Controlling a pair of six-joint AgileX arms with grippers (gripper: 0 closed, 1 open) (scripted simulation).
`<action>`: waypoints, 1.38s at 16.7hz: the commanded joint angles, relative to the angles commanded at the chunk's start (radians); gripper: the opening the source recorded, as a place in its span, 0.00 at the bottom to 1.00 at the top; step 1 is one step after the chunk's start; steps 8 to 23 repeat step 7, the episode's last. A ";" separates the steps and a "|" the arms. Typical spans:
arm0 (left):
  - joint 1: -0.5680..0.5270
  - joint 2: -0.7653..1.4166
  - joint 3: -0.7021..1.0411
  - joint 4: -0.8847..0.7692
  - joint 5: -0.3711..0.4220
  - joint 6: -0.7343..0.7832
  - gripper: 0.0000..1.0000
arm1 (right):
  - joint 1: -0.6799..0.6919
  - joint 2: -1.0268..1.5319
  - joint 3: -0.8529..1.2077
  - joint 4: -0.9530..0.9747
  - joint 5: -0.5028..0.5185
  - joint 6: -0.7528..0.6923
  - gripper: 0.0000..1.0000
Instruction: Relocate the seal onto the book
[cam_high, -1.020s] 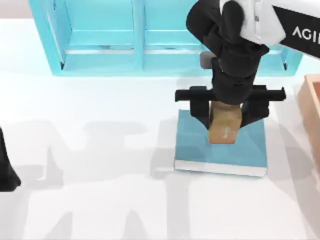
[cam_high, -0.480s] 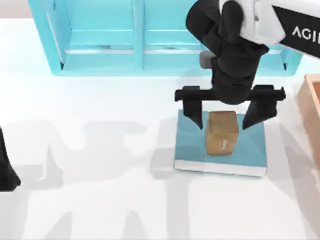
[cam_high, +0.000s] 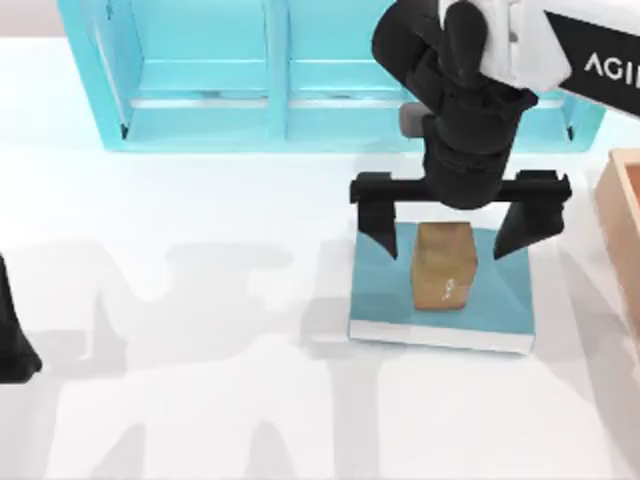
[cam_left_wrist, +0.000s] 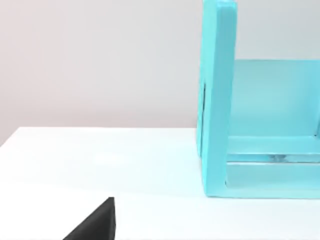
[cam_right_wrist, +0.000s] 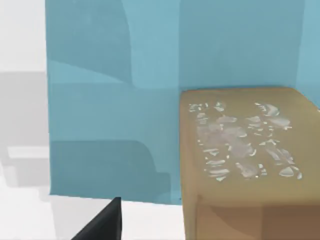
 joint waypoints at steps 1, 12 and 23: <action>0.000 0.000 0.000 0.000 0.000 0.000 1.00 | -0.001 0.001 0.004 -0.004 0.000 0.001 1.00; 0.000 0.000 0.000 0.000 0.000 0.000 1.00 | -0.001 -0.003 0.112 -0.116 0.000 -0.001 1.00; 0.000 0.000 0.000 0.000 0.000 0.000 1.00 | -0.001 -0.003 0.112 -0.116 0.000 -0.001 1.00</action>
